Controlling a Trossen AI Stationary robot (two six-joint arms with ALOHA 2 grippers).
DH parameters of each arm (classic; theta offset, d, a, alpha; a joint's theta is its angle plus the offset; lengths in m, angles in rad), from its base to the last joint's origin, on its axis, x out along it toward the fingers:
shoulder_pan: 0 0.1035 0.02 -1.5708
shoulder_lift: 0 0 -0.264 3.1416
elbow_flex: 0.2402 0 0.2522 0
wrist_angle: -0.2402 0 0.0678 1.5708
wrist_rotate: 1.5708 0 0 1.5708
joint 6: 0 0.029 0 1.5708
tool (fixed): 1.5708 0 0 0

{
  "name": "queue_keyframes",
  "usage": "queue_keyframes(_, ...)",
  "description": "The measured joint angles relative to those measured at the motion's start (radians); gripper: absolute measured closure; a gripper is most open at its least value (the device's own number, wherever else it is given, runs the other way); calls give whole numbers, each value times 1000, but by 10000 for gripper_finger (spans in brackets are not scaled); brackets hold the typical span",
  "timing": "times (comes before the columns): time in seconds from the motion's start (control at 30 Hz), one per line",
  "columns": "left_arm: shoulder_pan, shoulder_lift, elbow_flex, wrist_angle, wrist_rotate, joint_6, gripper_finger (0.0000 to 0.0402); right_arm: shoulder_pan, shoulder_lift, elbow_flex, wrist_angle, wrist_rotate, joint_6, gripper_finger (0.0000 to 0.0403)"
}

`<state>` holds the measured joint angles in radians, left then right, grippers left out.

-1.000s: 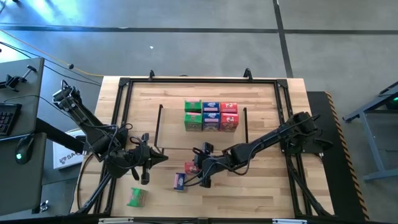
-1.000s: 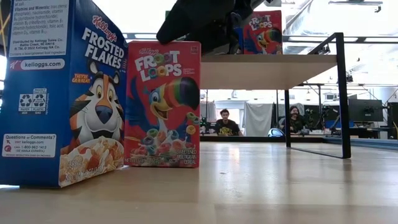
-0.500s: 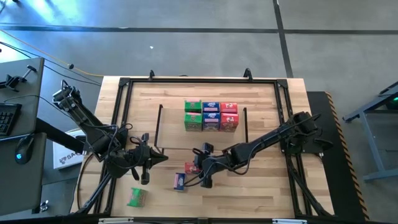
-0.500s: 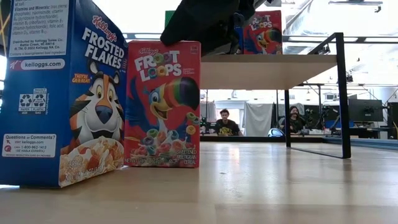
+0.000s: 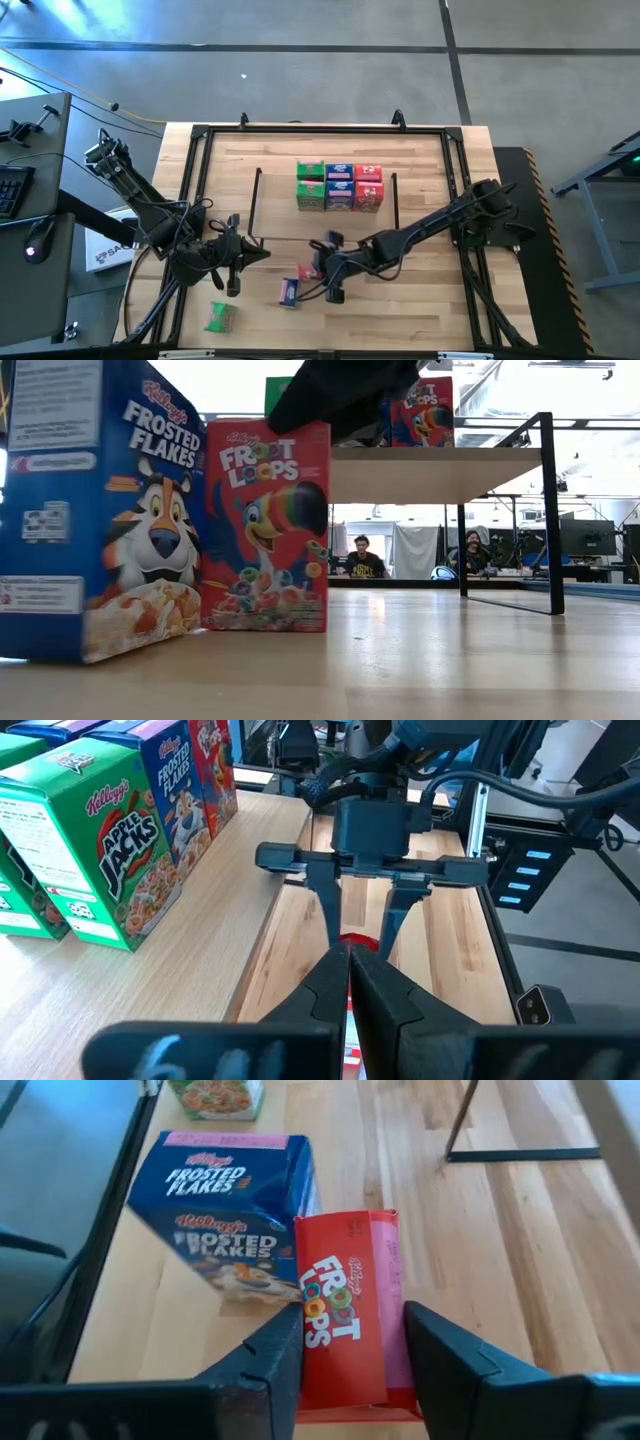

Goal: Stack cereal on shelf
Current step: Put the red cereal box on the shelf aligned with the other red cereal box

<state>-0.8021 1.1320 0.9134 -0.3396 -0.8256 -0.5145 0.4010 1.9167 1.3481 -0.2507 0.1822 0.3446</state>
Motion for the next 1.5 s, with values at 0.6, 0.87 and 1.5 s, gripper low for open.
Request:
queue_keyframes(0.6,0,0,1,0,-8,2,396,19,-327,-5,-175,-51,-70,275)
queue_keyframes(0.87,6,0,1,1,-26,-6,396,-10,-572,-2,-431,55,-115,275)
queue_keyframes(1.5,58,0,1,2,8,-16,397,-140,-616,0,-616,96,-136,263)
